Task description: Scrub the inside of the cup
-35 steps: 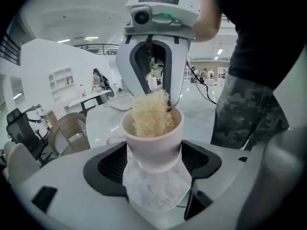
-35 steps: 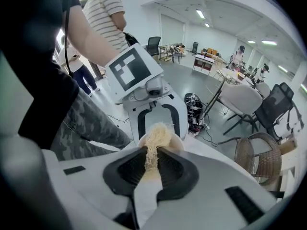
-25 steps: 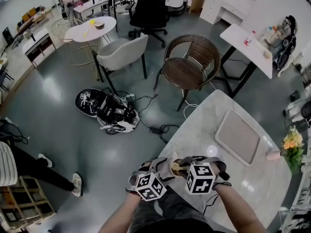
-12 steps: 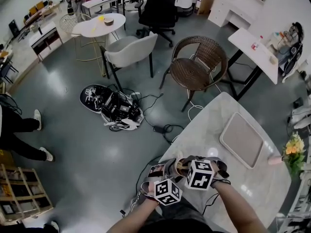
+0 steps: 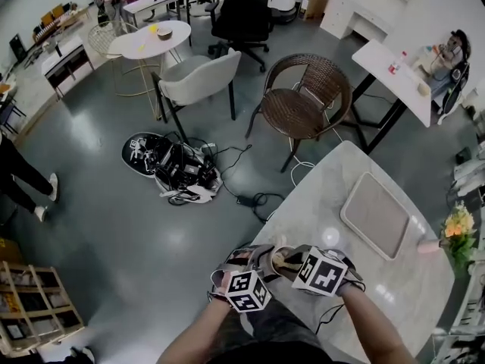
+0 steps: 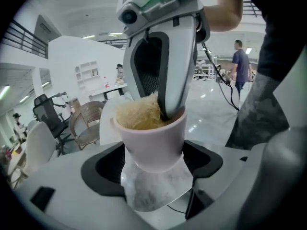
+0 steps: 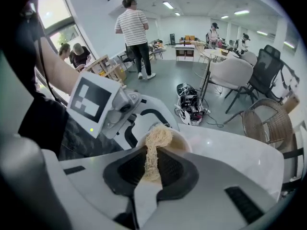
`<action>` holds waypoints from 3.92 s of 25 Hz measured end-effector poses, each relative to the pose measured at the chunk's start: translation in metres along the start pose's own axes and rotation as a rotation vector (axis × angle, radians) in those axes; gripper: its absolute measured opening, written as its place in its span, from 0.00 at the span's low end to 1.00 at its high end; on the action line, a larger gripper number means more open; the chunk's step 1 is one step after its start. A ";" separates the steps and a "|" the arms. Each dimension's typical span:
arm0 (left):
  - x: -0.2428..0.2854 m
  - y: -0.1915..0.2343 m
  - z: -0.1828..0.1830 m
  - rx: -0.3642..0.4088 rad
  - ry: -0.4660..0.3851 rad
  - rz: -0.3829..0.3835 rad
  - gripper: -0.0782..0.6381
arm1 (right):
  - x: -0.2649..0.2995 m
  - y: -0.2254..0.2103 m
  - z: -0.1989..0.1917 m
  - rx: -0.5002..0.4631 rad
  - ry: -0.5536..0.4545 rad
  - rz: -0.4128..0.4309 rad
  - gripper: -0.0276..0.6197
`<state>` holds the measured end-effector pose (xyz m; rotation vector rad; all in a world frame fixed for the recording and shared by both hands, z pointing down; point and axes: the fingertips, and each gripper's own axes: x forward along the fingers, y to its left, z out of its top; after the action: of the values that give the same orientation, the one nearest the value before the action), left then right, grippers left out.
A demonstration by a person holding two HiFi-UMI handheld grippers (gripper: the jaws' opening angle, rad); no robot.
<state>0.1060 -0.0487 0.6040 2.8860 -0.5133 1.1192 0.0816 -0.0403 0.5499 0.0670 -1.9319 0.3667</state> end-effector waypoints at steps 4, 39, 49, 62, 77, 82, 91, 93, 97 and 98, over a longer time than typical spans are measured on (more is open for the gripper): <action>-0.006 0.000 -0.004 0.115 -0.012 -0.151 0.65 | -0.010 0.008 0.004 -0.184 -0.004 0.003 0.14; -0.013 0.022 -0.013 0.175 0.027 -0.372 0.61 | -0.007 -0.015 -0.002 -0.023 0.071 -0.012 0.14; -0.008 -0.002 -0.011 -0.096 0.007 0.013 0.69 | 0.011 -0.017 -0.007 -0.045 0.101 -0.084 0.14; 0.005 0.009 -0.007 -0.039 0.069 0.085 0.68 | -0.003 -0.003 0.003 -0.356 0.060 -0.116 0.14; 0.001 0.013 -0.008 0.248 0.023 -0.292 0.67 | -0.002 -0.012 0.002 -0.739 0.192 -0.163 0.14; -0.001 0.014 -0.006 0.298 0.034 -0.338 0.66 | 0.018 -0.024 -0.003 -0.720 0.276 -0.167 0.14; 0.001 0.013 -0.012 0.320 0.055 -0.396 0.66 | 0.019 -0.012 0.003 -0.313 0.215 0.038 0.14; 0.001 0.012 -0.012 0.344 0.068 -0.417 0.65 | 0.010 -0.009 0.003 -0.216 0.181 0.077 0.14; 0.000 0.020 -0.014 0.356 0.091 -0.415 0.65 | -0.010 -0.011 0.009 -0.056 0.076 0.088 0.14; 0.000 0.023 -0.014 0.346 0.095 -0.403 0.65 | -0.013 -0.014 0.010 -0.021 0.050 0.084 0.14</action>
<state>0.0896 -0.0691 0.6119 2.9834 0.2858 1.3692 0.0806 -0.0580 0.5375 -0.0365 -1.8926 0.4002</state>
